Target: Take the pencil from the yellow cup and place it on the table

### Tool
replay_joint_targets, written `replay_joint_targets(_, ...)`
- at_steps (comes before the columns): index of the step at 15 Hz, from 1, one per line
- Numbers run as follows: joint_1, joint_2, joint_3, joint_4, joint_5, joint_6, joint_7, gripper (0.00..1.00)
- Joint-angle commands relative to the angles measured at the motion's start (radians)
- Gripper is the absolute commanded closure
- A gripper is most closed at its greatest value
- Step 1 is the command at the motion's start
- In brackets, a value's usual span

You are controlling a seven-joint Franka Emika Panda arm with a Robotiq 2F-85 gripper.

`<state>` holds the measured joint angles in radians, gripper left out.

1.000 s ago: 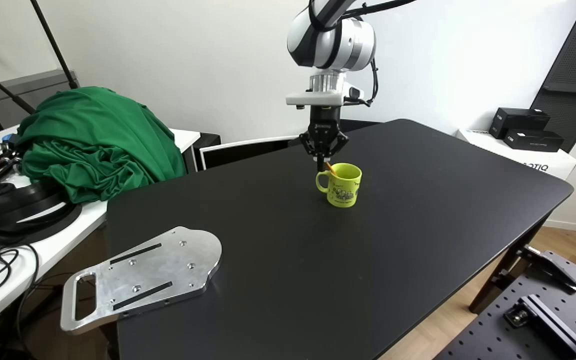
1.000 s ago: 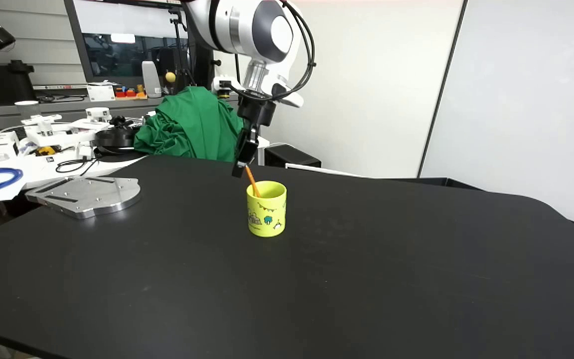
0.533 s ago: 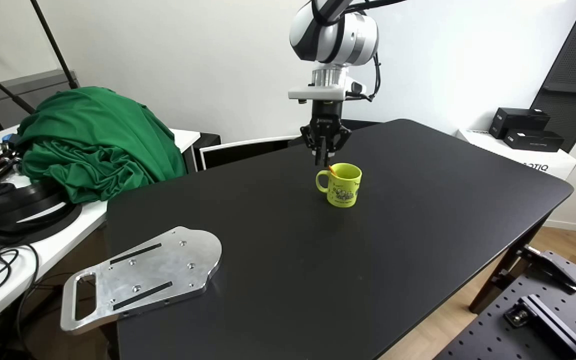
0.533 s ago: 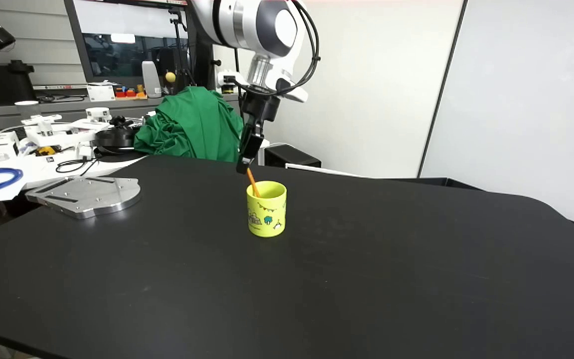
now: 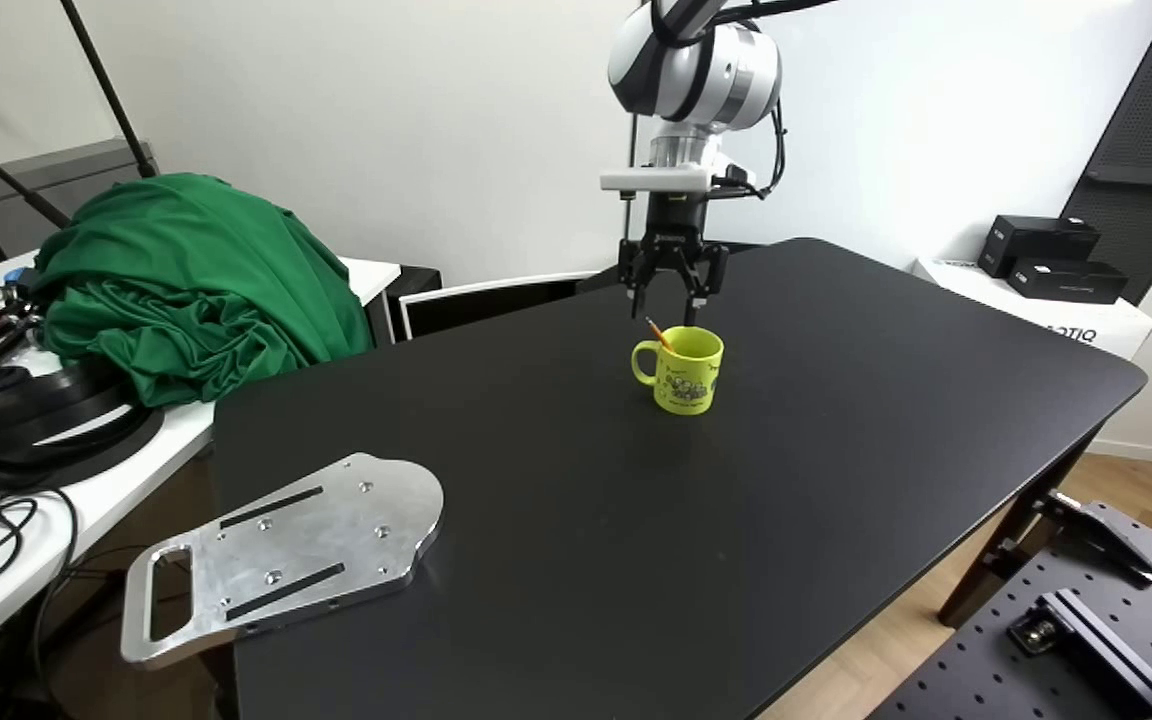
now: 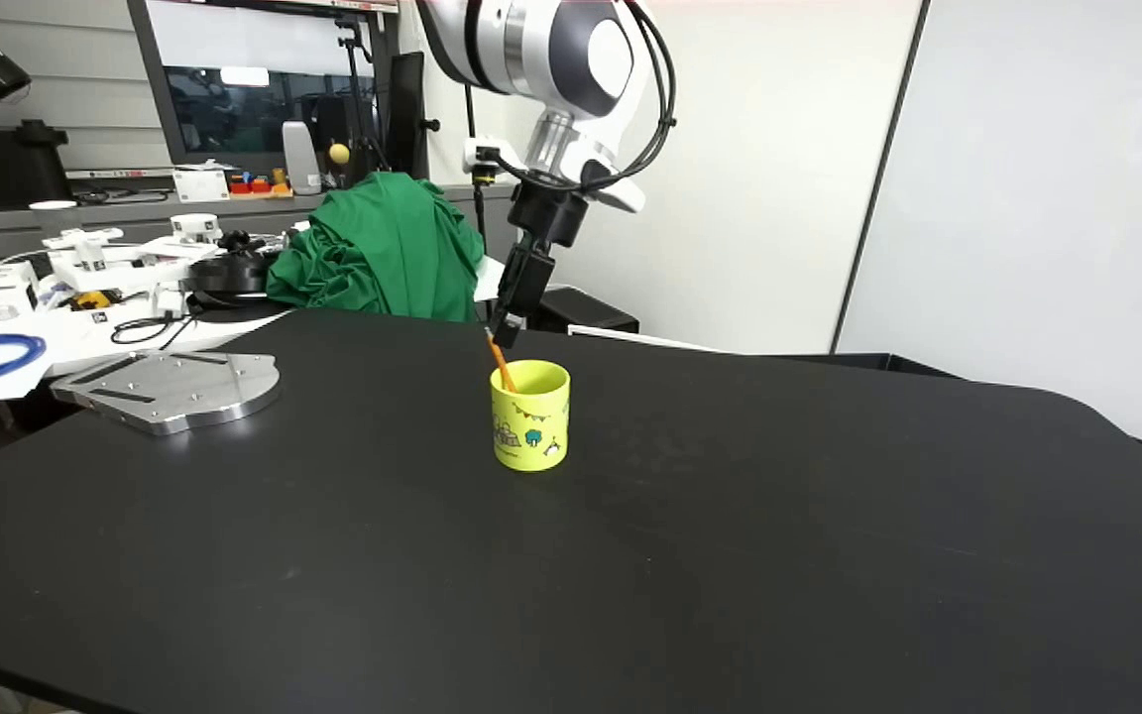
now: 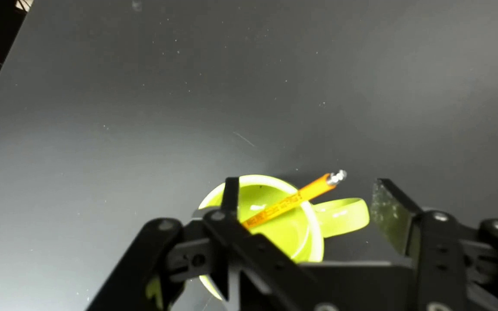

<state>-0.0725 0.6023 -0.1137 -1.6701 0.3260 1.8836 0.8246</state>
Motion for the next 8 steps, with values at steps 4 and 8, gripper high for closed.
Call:
replay_joint_targets(4, -0.016, 0.055, 0.008, 0.049, 0.061, -0.074, 0.014, 0.02)
replay_joint_targets(8, -0.01, 0.061, 0.001, 0.045, 0.063, -0.053, 0.025, 0.32)
